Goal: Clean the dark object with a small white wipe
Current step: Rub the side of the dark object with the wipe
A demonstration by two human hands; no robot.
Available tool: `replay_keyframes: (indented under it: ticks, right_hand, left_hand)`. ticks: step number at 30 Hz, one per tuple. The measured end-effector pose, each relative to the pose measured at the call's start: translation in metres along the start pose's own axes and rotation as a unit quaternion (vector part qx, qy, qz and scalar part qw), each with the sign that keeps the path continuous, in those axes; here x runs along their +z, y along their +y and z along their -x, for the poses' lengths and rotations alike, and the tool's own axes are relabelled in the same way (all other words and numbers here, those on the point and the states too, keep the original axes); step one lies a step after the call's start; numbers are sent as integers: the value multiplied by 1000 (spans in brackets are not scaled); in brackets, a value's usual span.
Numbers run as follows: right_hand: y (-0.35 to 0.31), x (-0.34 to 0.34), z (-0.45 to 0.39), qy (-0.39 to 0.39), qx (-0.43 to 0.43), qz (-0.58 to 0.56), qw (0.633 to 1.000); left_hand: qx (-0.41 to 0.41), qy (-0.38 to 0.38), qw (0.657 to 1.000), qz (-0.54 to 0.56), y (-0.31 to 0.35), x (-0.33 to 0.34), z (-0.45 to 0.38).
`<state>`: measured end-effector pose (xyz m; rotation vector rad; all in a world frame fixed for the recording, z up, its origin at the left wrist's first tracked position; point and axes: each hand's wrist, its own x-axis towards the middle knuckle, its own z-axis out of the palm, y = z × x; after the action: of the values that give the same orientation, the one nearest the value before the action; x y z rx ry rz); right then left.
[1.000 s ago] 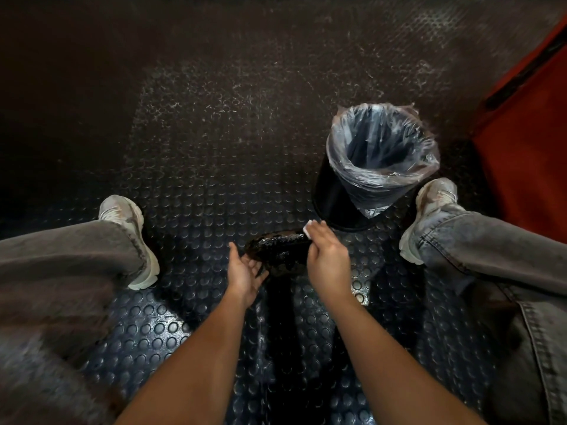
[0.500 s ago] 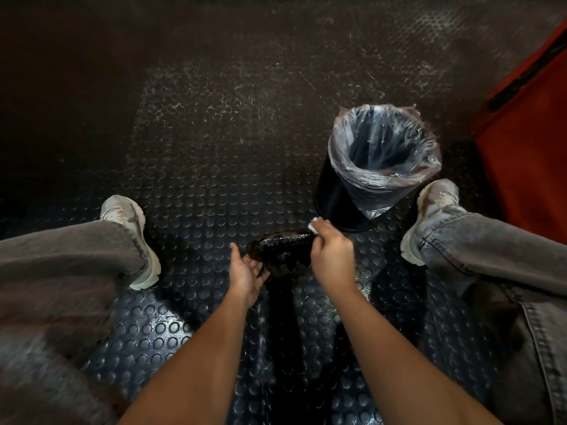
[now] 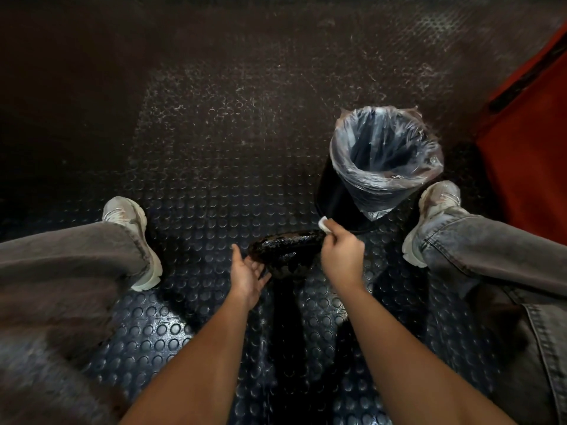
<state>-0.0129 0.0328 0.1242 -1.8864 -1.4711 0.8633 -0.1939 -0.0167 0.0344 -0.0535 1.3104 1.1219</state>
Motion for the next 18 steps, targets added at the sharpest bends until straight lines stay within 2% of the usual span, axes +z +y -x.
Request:
replay_keyframes:
  ticks: [3,5,7,10,12,13,16,18]
  right_hand:
    - [-7,9,14,-40,-166,53,984]
    - [6,13,28,-39,-207,76,975]
    - [19,10,40,-4,-180,54,982]
    - [24,4,38,42,-43,-9,998]
    - [22,3,22,42,33,6,999]
    - [20,1,14,33,44,22,998]
    - [5,-1,3,10,-6,28,1000]
    - [-6,4,8,-14,-102,52,993]
  left_hand:
    - [2,4,1000,-5,-2,-1,-3]
    - [5,0,1000,-9,-2,-1,-3]
    - [7,1,1000,-11,-3,-2,-5]
    - [8,3,1000,-17,-3,-2,-5]
    - [4,2,1000,-15,-3,-3,-5]
    - [2,0,1000,-14,-2,-3,-5]
    - [-1,-2,1000,-10,-2,-3,-4]
    - [0,-3,1000,-7,-1,-1,-1]
